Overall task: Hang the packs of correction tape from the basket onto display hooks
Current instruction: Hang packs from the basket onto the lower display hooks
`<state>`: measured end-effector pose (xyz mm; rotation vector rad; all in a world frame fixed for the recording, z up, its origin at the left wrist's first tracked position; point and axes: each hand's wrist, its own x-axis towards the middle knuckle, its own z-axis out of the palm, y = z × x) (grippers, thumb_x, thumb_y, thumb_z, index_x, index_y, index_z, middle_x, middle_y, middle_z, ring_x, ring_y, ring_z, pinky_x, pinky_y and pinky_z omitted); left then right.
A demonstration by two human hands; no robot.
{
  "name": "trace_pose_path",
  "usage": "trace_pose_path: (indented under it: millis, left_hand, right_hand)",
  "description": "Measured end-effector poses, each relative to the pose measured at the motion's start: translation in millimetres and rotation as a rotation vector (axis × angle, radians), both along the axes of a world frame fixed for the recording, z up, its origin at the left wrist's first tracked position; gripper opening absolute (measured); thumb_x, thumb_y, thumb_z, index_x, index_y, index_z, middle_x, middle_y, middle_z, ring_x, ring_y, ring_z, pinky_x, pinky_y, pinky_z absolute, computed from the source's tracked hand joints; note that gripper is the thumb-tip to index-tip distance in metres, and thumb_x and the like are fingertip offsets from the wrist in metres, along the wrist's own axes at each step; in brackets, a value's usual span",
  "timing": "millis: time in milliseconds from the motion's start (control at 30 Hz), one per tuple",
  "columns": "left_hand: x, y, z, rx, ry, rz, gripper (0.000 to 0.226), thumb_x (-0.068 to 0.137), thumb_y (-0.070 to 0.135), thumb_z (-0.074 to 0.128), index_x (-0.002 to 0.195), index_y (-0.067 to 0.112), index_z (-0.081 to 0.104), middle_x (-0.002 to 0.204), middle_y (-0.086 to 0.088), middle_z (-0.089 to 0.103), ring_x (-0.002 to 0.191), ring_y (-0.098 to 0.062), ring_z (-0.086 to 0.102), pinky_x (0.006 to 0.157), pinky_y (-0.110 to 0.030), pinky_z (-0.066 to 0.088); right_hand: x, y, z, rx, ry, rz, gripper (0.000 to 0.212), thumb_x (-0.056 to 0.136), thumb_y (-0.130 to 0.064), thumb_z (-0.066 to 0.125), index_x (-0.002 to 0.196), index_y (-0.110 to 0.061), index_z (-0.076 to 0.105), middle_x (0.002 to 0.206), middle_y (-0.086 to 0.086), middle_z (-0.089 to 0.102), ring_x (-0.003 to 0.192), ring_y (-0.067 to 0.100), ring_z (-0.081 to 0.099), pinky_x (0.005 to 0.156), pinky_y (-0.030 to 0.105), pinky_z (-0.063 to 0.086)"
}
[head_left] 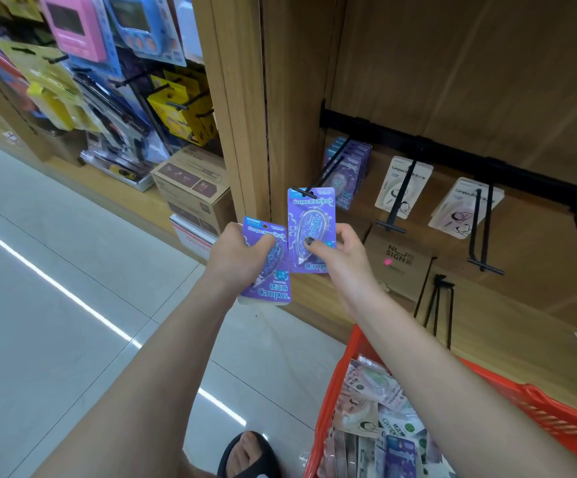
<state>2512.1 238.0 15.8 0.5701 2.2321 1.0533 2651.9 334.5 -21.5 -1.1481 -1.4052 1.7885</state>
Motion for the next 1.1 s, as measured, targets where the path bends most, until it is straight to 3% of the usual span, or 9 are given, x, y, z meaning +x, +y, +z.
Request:
trace_pose_path:
  millis: [67,133,300,433,567,667,733,867,1100]
  left_hand:
    - [-0.6,1.2,-0.6,-0.019,0.044,-0.001,0.046,0.094,0.049,0.070,0.120,0.017,0.050,0.119,-0.003,0.069,0.103,-0.021,0.071,0.091,-0.042,0.060]
    - [-0.2,1.8,-0.4,-0.025,0.073,0.002,0.047,0.094,0.050,0.070,0.119,0.017,0.049,0.121,-0.003,0.068,0.104,-0.020,0.071,0.091,-0.041,0.060]
    - [1.3,3.7,2.6,-0.023,0.100,-0.001,0.050,0.094,0.052,0.069,0.123,0.016,0.049,0.119,0.001,0.067,0.099,-0.016,0.069,0.073,-0.027,0.052]
    - [1.6,6.0,3.8,-0.007,0.104,0.008,0.048,0.095,0.053,0.066,0.121,0.016,0.049,0.110,0.006,0.064,0.091,-0.013,0.066,0.065,-0.023,0.049]
    - [3.0,8.7,1.3,0.001,0.116,-0.011,0.045,0.095,0.053,0.066,0.117,0.018,0.050,0.112,0.004,0.066,0.096,-0.015,0.068,0.070,-0.027,0.053]
    - [3.7,11.2,0.3,0.002,0.119,-0.038,0.044,0.094,0.053,0.068,0.115,0.020,0.047,0.115,0.004,0.065,0.100,-0.015,0.068,0.077,-0.030,0.056]
    - [5.7,13.0,1.0,-0.003,0.122,-0.069,0.047,0.094,0.053,0.069,0.120,0.022,0.046,0.116,0.005,0.062,0.100,-0.014,0.065,0.076,-0.028,0.053]
    - [9.0,15.9,0.8,0.014,0.124,-0.102,0.046,0.093,0.052,0.070,0.118,0.025,0.043,0.121,0.004,0.063,0.100,-0.013,0.064,0.078,-0.028,0.054]
    - [8.8,17.8,-3.8,0.051,0.095,-0.139,0.043,0.094,0.050,0.071,0.118,0.029,0.043,0.125,0.004,0.065,0.112,-0.016,0.067,0.092,-0.039,0.061]
  right_hand:
    - [-8.1,3.2,-7.4,0.029,-0.049,-0.006,0.024,0.094,-0.014,0.074,0.110,-0.016,0.056,0.111,0.003,0.076,0.100,0.021,0.076,0.091,0.043,0.059]
    - [-15.2,5.9,-12.8,0.084,-0.098,-0.014,0.023,0.093,-0.013,0.072,0.110,-0.021,0.059,0.112,-0.001,0.075,0.102,0.017,0.073,0.095,0.043,0.058]
    - [-24.5,1.9,-18.4,0.093,-0.056,0.022,0.029,0.098,-0.009,0.067,0.126,-0.010,0.059,0.120,0.000,0.072,0.107,0.013,0.072,0.080,0.026,0.056]
    - [-25.1,1.8,-22.3,0.091,-0.050,0.007,0.028,0.099,-0.012,0.067,0.125,-0.010,0.058,0.119,-0.001,0.073,0.104,0.011,0.072,0.076,0.022,0.055]
    - [-34.6,19.2,-23.2,0.035,-0.065,-0.093,0.023,0.096,-0.016,0.070,0.117,-0.011,0.062,0.112,0.004,0.075,0.098,0.018,0.074,0.077,0.029,0.057]
    - [-46.8,47.8,-28.2,-0.042,-0.079,-0.191,0.017,0.094,-0.021,0.075,0.108,-0.018,0.065,0.108,0.001,0.075,0.098,0.020,0.075,0.093,0.044,0.061]
    - [-53.5,67.9,-29.0,-0.079,-0.079,-0.268,0.023,0.093,-0.022,0.077,0.112,-0.021,0.063,0.116,0.002,0.073,0.104,0.022,0.073,0.094,0.043,0.061]
    - [-57.0,92.1,-29.7,-0.216,-0.012,-0.353,0.046,0.089,-0.024,0.082,0.129,-0.016,0.060,0.124,0.006,0.069,0.103,0.021,0.073,0.078,0.028,0.064]
    - [-46.3,86.6,-29.0,-0.400,-0.035,-0.309,0.073,0.082,-0.037,0.088,0.141,-0.019,0.048,0.134,0.005,0.057,0.095,0.016,0.062,0.100,0.036,0.058]
